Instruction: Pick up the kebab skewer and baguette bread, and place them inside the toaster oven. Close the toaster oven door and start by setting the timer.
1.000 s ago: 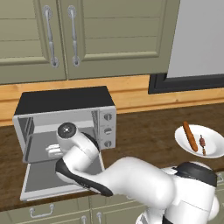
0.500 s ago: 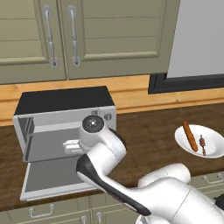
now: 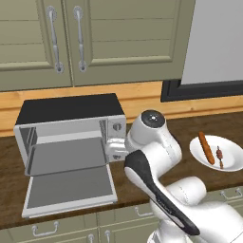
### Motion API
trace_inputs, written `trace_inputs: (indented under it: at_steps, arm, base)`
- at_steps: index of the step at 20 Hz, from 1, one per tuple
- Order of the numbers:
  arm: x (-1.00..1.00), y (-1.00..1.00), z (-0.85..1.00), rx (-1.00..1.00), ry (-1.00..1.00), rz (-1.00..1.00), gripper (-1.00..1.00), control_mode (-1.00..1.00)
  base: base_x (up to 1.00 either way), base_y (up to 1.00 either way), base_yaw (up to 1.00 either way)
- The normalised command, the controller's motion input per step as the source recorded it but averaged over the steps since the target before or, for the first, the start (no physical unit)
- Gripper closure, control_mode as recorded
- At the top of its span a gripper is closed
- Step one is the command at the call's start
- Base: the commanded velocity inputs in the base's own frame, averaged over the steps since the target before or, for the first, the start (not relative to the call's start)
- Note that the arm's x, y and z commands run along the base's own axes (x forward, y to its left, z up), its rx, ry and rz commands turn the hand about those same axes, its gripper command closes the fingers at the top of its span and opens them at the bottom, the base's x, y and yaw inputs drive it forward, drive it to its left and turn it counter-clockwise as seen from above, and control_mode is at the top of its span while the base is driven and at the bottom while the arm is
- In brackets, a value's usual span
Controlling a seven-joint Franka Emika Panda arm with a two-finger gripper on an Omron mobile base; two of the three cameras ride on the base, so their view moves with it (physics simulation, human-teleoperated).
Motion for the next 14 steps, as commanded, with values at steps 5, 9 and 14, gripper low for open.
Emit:
trace_inputs:
  at_steps: [5, 9, 14]
  arm:
    - [-0.1, -0.99, 0.03, 0.0, 0.0, 0.0, -1.0, -1.0]
    - [0.0, -0.97, 0.0, 0.0, 0.0, 0.0, -1.0, -1.0]
    - [0.0, -1.0, 0.04, 0.0, 0.05, 0.0, -1.0, -1.0]
  base:
    - [0.0, 0.0, 0.0]
    - [0.0, 0.0, 0.0]
    - [0.0, 0.0, 0.0]
